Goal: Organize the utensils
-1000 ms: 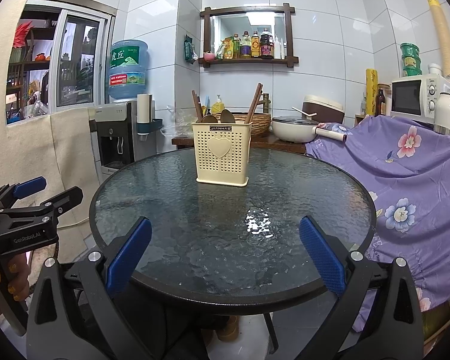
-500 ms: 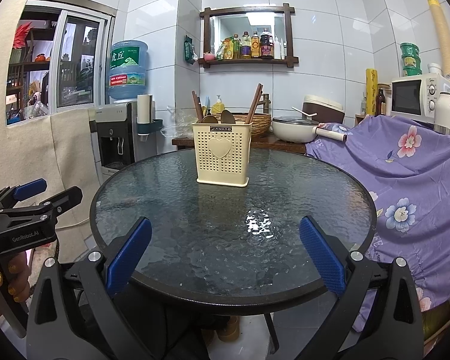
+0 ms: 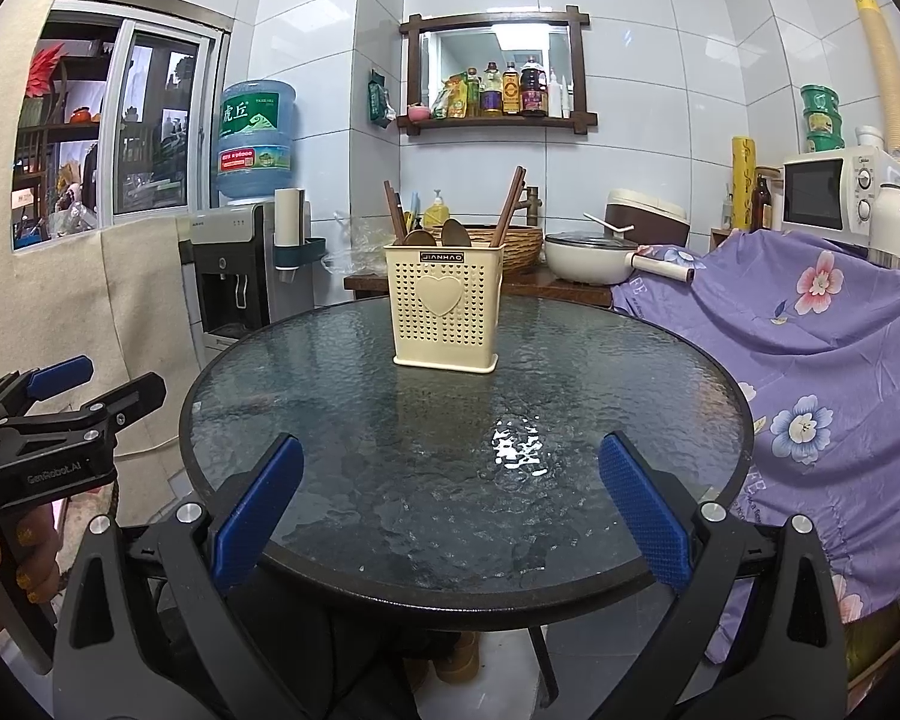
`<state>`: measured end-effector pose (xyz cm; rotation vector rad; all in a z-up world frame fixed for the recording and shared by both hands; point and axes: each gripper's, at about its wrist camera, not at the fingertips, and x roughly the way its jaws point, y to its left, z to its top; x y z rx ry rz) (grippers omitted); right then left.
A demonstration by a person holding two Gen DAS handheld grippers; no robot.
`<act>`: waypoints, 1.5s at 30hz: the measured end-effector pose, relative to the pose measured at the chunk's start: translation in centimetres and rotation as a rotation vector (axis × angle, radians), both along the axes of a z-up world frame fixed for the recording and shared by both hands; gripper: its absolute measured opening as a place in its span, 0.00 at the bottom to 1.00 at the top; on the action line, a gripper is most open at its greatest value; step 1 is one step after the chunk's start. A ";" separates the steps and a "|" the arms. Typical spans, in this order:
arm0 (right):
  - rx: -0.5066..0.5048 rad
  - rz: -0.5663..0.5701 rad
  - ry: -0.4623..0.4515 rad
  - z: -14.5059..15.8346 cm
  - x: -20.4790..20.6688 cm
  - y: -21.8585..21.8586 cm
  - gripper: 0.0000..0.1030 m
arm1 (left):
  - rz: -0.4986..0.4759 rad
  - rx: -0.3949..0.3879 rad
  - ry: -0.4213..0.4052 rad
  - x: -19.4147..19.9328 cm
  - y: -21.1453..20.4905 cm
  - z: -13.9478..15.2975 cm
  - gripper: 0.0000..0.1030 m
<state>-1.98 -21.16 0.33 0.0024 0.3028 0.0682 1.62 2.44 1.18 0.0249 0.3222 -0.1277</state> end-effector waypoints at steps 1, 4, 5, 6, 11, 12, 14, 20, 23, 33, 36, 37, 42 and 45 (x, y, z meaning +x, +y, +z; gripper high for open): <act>0.001 0.000 0.001 0.0 0.0 0.0 0.94 | 0.001 0.002 0.000 0.0 0.0 0.0 0.94; 0.001 0.001 0.003 0.0 0.0 0.0 0.94 | -0.001 0.003 0.001 0.1 -0.1 0.0 0.94; 0.000 0.001 0.003 0.0 0.0 0.0 0.94 | 0.000 0.003 0.001 0.1 -0.1 0.0 0.94; 0.001 0.002 0.003 0.1 0.0 0.0 0.94 | 0.000 0.004 0.001 0.1 -0.1 0.0 0.94; -0.001 0.003 0.003 0.1 0.1 0.0 0.94 | 0.001 0.004 0.002 0.1 -0.2 0.0 0.94; 0.000 0.003 0.003 0.1 0.1 0.0 0.94 | 0.000 0.004 0.002 0.1 -0.1 0.0 0.94; -0.001 0.003 0.001 0.1 0.1 0.1 0.94 | 0.000 0.004 0.001 0.1 -0.1 0.0 0.94; -0.003 0.003 0.002 0.1 0.2 0.2 0.94 | 0.001 -0.015 -0.004 0.0 0.0 0.0 0.94; -0.004 0.003 0.002 0.1 0.2 0.2 0.94 | 0.011 -0.010 -0.008 -0.1 0.0 0.0 0.94; -0.005 0.002 0.002 0.1 0.2 0.2 0.94 | 0.008 0.002 0.004 0.1 -0.1 0.0 0.94; -0.004 0.002 0.003 0.1 0.2 0.1 0.94 | 0.007 0.001 0.008 0.1 -0.2 -0.1 0.94; -0.004 0.002 0.004 0.0 0.2 0.2 0.94 | 0.007 0.001 0.009 0.1 -0.2 -0.1 0.94; -0.004 0.000 0.005 0.1 0.1 0.2 0.94 | 0.007 0.002 0.010 0.1 -0.3 -0.1 0.94; -0.003 0.001 0.006 0.0 0.2 0.1 0.94 | 0.007 0.005 0.010 0.1 -0.3 -0.1 0.94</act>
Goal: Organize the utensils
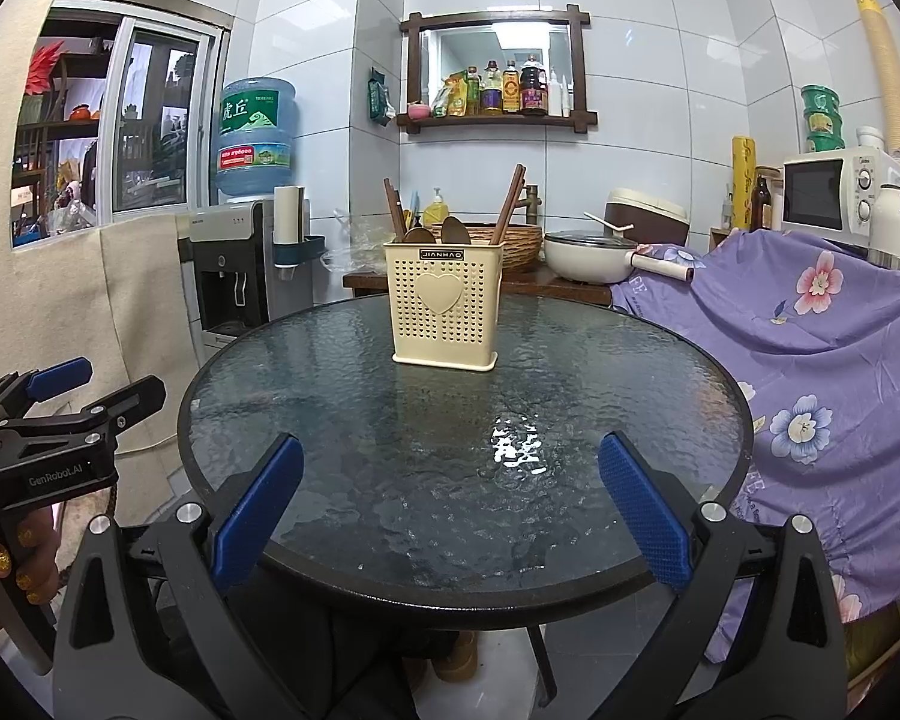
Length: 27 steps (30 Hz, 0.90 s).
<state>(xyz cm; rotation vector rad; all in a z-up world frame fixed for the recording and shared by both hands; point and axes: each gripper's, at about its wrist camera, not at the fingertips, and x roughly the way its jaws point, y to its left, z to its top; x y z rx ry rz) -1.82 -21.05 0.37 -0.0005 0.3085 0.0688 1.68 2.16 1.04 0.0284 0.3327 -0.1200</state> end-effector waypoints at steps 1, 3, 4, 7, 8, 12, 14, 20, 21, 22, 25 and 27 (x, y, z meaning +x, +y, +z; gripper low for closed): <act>0.000 0.000 0.000 0.0 0.0 0.0 0.94 | 0.000 -0.001 0.000 0.0 0.0 0.0 0.94; 0.000 -0.001 0.000 0.0 0.0 0.0 0.94 | 0.000 -0.002 0.001 0.0 0.0 0.0 0.94; 0.001 -0.002 0.000 0.0 0.0 0.0 0.94 | -0.001 -0.002 0.001 0.0 0.0 0.0 0.94; 0.011 -0.009 0.002 -0.1 0.1 -0.3 0.94 | 0.002 0.001 -0.001 0.0 0.0 0.0 0.94; 0.015 -0.012 0.003 -0.2 0.1 -0.4 0.94 | 0.002 0.001 0.000 0.0 -0.1 0.0 0.94; 0.020 -0.014 0.007 -0.3 0.1 -0.5 0.94 | -0.003 -0.003 0.003 0.0 0.0 -0.1 0.94; 0.016 -0.012 0.006 -0.3 0.1 -0.4 0.94 | -0.002 -0.002 0.001 0.0 0.0 -0.1 0.94; 0.017 -0.009 0.003 -0.2 0.1 -0.5 0.94 | 0.003 -0.002 0.001 -0.1 0.0 -0.2 0.94; 0.014 -0.009 0.002 -0.2 0.1 -0.5 0.94 | 0.005 -0.003 0.002 -0.1 0.0 -0.2 0.94; 0.014 -0.010 0.002 -0.2 0.1 -0.5 0.94 | 0.005 -0.006 0.002 -0.1 0.0 -0.2 0.94; 0.017 -0.011 0.003 -0.1 0.1 -0.6 0.94 | 0.006 -0.018 -0.006 -0.3 0.2 -0.1 0.94; 0.016 -0.011 0.003 -0.1 0.1 -0.6 0.94 | 0.006 -0.020 -0.007 -0.3 0.2 -0.1 0.94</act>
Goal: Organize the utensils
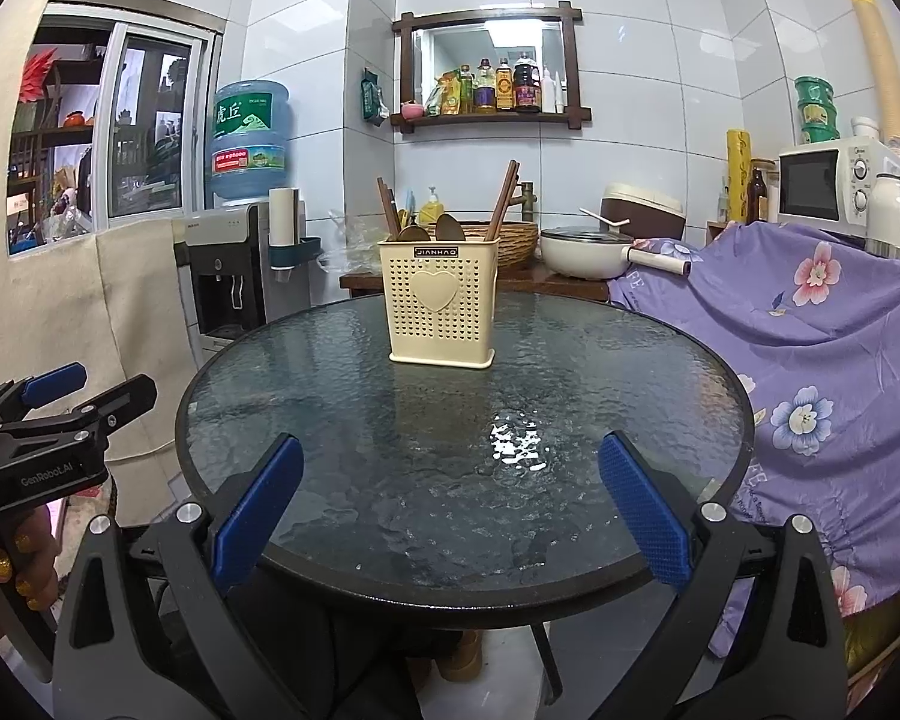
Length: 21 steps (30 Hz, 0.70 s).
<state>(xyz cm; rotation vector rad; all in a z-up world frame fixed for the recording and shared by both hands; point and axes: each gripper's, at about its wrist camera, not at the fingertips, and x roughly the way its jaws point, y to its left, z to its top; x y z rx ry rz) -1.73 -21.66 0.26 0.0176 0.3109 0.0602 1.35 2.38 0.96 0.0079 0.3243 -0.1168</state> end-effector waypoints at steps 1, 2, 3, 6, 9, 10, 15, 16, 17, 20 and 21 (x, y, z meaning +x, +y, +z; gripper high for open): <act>0.000 0.000 0.000 0.0 0.0 0.0 0.94 | 0.002 0.003 0.001 0.0 0.0 0.0 0.94; 0.000 0.001 -0.001 0.0 0.0 0.0 0.94 | 0.005 0.008 0.007 0.1 -0.1 0.0 0.94; 0.001 0.001 0.000 0.0 0.0 0.0 0.94 | 0.006 0.011 0.014 0.2 -0.1 -0.1 0.94; -0.001 0.002 0.002 0.0 0.0 0.0 0.94 | 0.002 0.004 0.026 0.3 -0.2 -0.1 0.94; -0.002 0.003 0.004 0.0 0.0 0.0 0.94 | 0.001 0.010 0.025 0.3 -0.4 -0.1 0.94; -0.002 0.003 0.004 0.0 0.1 0.0 0.94 | 0.002 0.014 0.024 0.3 -0.4 -0.1 0.94; -0.002 0.003 0.004 0.0 0.1 0.0 0.94 | 0.001 0.019 0.028 0.5 -0.6 -0.2 0.94; -0.003 0.003 0.005 0.0 0.1 0.0 0.94 | 0.001 0.021 0.027 0.5 -0.6 -0.2 0.94; -0.004 0.003 0.004 0.0 0.1 0.0 0.94 | 0.001 0.023 0.026 0.5 -0.6 -0.2 0.94; -0.003 0.002 0.005 0.0 0.1 0.0 0.94 | 0.001 0.022 0.029 0.5 -0.7 -0.2 0.94; -0.002 0.003 0.005 0.0 0.1 0.0 0.94 | 0.000 0.022 0.030 0.5 -0.7 -0.2 0.94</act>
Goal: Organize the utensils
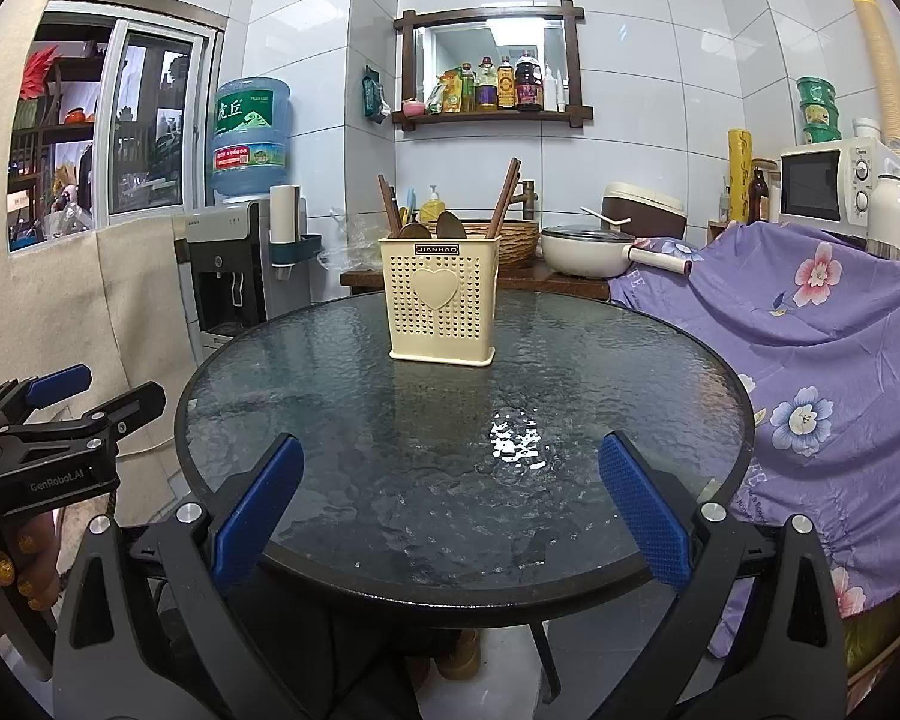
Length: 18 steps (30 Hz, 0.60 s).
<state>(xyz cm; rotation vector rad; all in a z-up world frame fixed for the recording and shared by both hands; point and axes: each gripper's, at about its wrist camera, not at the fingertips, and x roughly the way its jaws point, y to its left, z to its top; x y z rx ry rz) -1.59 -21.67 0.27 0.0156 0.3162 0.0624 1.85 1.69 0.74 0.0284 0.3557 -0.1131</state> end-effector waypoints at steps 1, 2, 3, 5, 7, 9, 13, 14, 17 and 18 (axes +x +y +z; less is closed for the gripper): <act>-0.001 0.000 -0.001 0.0 0.0 0.0 0.94 | 0.000 0.000 0.000 0.0 0.0 0.0 0.94; -0.003 0.000 -0.001 0.0 0.0 0.1 0.94 | 0.000 0.001 0.000 0.0 0.0 0.0 0.94; -0.002 0.000 -0.001 0.0 0.0 0.1 0.94 | 0.000 0.001 0.000 0.0 0.0 0.0 0.94; -0.003 0.001 -0.001 -0.1 0.0 0.1 0.94 | 0.000 0.000 0.001 0.0 0.0 0.0 0.94; -0.005 0.003 0.000 -0.1 0.1 0.1 0.94 | 0.000 0.002 0.002 0.0 -0.1 0.0 0.94; -0.006 0.003 -0.001 0.0 0.1 0.1 0.94 | -0.001 0.002 0.002 0.0 -0.1 0.0 0.94; -0.006 0.003 0.000 -0.1 0.2 0.2 0.94 | -0.002 0.001 0.002 0.1 -0.1 0.1 0.94; -0.006 0.003 0.001 -0.1 0.2 0.2 0.94 | -0.001 -0.002 0.003 0.1 -0.1 0.1 0.94; -0.010 0.001 0.000 0.0 0.2 0.3 0.94 | -0.009 -0.029 -0.006 -0.1 0.3 0.0 0.94; -0.010 0.001 0.001 -0.1 0.2 0.2 0.94 | -0.008 -0.031 -0.006 0.0 0.3 0.0 0.94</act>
